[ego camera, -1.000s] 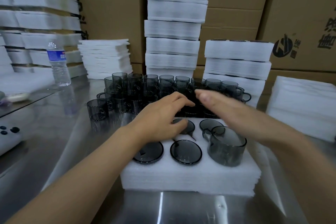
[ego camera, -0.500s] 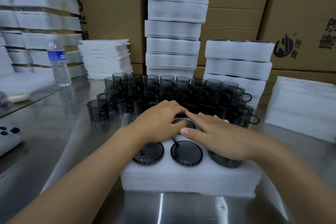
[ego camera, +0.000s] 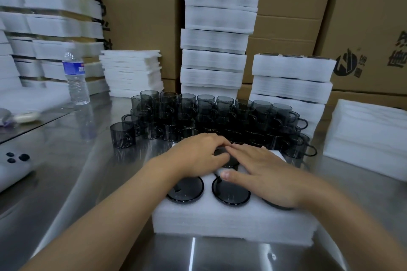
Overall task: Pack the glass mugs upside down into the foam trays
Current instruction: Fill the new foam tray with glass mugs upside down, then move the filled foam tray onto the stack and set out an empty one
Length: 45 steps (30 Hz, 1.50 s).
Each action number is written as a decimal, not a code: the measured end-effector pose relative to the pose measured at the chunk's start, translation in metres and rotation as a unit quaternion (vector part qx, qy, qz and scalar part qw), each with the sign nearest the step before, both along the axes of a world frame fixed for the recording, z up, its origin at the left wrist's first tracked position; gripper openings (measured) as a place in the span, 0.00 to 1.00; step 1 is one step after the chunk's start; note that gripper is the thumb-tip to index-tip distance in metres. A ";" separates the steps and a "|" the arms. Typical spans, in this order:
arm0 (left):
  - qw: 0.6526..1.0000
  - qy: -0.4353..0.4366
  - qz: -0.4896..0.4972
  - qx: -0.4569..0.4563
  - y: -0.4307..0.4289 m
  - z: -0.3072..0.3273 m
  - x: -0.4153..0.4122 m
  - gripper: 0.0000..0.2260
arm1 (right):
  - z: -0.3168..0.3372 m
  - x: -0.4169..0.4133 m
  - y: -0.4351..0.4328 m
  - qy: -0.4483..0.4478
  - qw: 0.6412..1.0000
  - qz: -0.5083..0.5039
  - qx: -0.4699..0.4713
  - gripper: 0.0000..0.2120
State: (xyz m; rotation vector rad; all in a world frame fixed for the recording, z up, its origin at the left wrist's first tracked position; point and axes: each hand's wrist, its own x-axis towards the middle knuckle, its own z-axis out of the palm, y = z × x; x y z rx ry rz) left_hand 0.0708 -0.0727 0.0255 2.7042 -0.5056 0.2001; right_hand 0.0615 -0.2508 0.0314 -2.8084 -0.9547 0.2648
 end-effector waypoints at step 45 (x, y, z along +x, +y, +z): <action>0.987 -0.104 0.046 -0.113 0.028 0.013 -0.076 0.23 | -0.001 -0.042 -0.045 -0.216 0.954 -0.038 0.205 0.17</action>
